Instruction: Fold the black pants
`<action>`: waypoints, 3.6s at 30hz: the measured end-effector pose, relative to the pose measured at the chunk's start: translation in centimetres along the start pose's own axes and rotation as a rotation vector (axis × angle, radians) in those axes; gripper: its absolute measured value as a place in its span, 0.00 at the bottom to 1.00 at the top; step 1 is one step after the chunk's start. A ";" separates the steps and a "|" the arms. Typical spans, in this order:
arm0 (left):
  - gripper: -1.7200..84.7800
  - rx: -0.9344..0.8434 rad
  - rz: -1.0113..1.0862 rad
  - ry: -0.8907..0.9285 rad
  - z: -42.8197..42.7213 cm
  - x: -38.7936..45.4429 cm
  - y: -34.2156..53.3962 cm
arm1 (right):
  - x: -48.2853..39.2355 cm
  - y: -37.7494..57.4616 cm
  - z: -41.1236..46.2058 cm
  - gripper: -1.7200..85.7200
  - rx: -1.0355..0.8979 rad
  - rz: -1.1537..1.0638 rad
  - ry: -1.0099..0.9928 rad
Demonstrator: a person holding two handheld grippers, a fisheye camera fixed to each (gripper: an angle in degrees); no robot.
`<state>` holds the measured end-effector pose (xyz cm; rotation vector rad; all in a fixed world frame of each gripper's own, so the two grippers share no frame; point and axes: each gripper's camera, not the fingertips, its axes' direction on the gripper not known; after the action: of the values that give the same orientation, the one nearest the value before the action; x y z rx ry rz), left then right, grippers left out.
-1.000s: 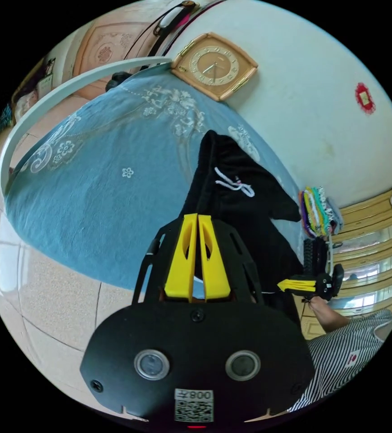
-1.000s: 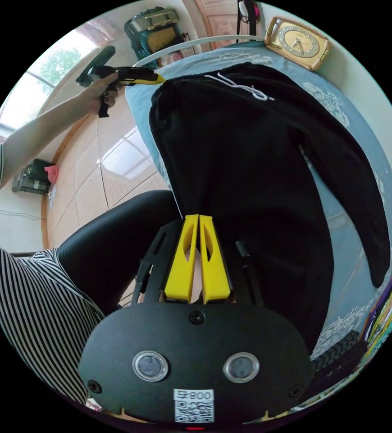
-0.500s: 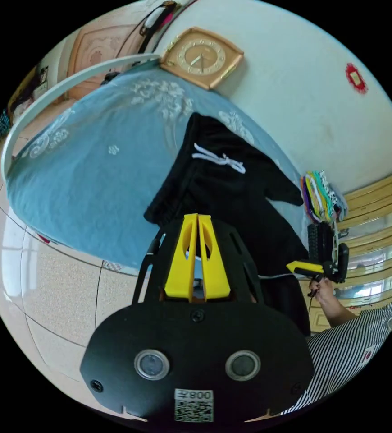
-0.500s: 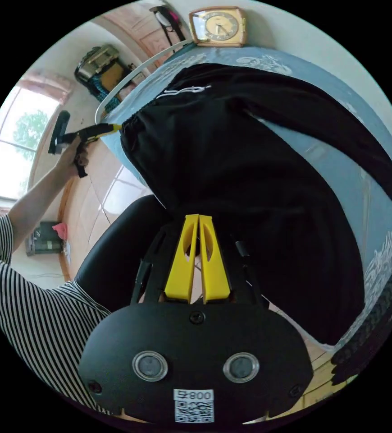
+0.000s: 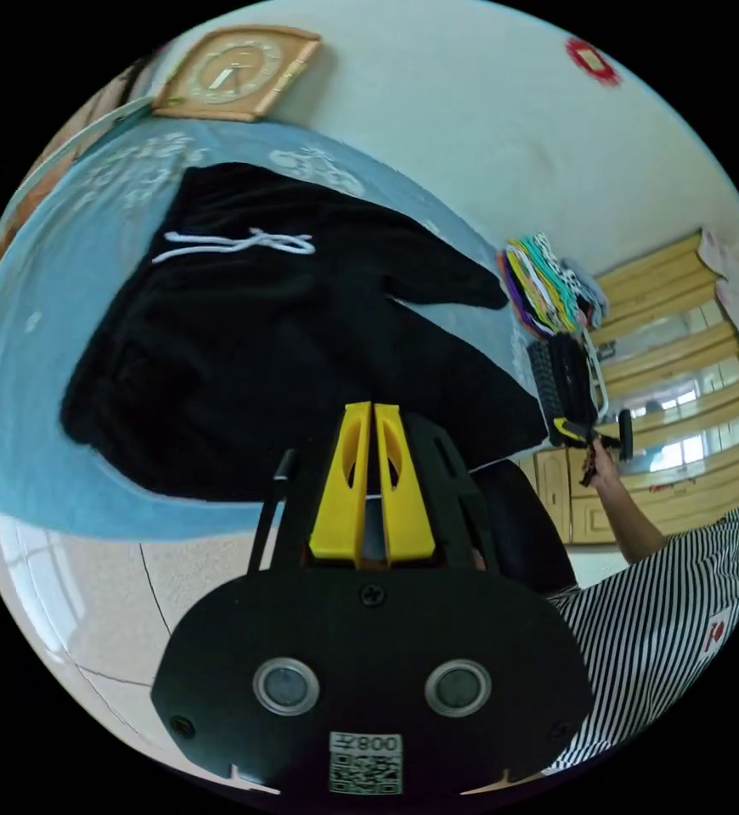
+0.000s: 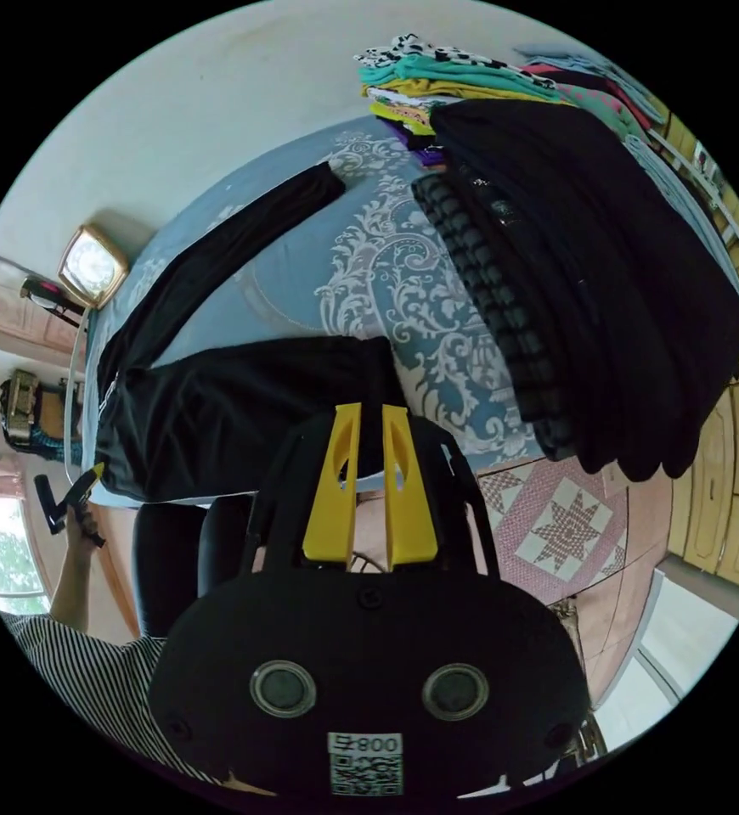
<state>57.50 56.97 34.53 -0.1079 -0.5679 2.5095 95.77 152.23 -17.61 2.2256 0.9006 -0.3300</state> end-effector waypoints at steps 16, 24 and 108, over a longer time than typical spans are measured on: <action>0.02 -0.150 0.242 0.001 15.9 7.8 -12.2 | 3.6 -8.7 3.8 0.03 -0.060 -0.084 0.029; 0.02 -0.204 0.180 -0.100 21.0 6.5 -16.7 | 5.3 -9.8 4.5 0.02 -0.063 -0.065 0.052; 0.11 -0.256 0.276 -0.533 7.0 14.4 -40.6 | -35.4 -44.4 3.6 0.11 -0.097 -1.031 0.063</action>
<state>64.57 92.74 58.52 0.4287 -1.1557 2.7208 39.58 154.39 -26.69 1.5151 1.9989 -0.6511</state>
